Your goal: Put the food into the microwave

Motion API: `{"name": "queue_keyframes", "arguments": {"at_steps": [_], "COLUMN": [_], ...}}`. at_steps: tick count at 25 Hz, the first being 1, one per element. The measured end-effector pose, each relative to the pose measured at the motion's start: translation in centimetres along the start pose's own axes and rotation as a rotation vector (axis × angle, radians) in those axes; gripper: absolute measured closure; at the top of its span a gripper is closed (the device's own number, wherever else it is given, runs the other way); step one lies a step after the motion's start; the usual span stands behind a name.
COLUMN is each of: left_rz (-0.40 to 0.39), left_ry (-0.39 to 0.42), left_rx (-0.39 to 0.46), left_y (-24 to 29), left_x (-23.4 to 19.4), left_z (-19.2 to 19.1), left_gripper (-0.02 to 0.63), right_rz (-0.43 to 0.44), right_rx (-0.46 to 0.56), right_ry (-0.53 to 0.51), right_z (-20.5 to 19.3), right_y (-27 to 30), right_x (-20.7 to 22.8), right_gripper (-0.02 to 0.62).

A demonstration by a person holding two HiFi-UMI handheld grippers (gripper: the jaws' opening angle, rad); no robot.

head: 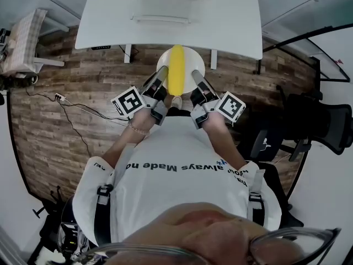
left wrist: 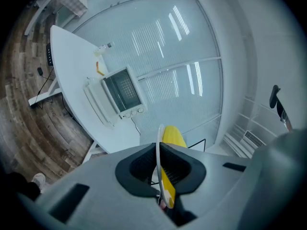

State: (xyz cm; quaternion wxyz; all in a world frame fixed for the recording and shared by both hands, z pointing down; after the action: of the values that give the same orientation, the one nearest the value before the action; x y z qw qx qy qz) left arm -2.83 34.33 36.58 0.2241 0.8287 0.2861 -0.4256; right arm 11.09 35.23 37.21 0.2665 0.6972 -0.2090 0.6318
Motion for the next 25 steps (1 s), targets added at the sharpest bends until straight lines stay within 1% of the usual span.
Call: {"name": "queue_keyframes", "arguments": {"at_steps": [5,9,12,14,18,21,25], "left_rz": [-0.008,-0.011,-0.015,-0.016,-0.017,-0.024,-0.02], "left_ry": [0.003,-0.022,0.0,0.0,-0.01,-0.041,-0.01], "left_rx": [0.005,0.01,0.008,0.008,0.006,0.012,0.003], "left_y": [1.9,3.3,4.5,5.3,7.3,8.9,10.9], "left_x": [-0.4,-1.3,-2.2,-2.9,-4.2,-5.4,-7.5], "left_z": [1.0,1.8,3.1,3.9,6.3,8.6,12.4], "left_gripper": [0.583,0.584,0.584,0.584,0.584,0.584,0.584], "right_rz": [-0.003,-0.005,0.0,-0.003,-0.016,-0.016,-0.012], "right_rx": [-0.004,-0.003,0.001,0.002,0.002,0.0,0.002], "right_ry": [0.003,0.003,0.008,0.013,0.016,0.008,0.003], "right_z": [1.5,2.7,3.6,4.1,5.7,6.9,8.3], "right_y": [1.3,2.7,4.4,5.6,8.5,11.4,15.8], "right_x": [0.2,0.6,0.7,0.7,0.7,0.5,-0.1], "right_gripper": [0.569,0.569,0.569,0.569,0.569,0.569,0.569]}}
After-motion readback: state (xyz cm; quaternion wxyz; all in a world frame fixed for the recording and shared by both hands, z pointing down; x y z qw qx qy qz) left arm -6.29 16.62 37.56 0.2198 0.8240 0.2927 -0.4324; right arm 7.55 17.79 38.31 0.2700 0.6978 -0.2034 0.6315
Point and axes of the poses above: the fingertips, and each gripper's own axes: y forward along the fingers, x to its right, z out of its top, the point moved 2 cm from there along -y, backward along the fingers, and after that the axes turned 12 degrees about y, right-handed, at the moved point
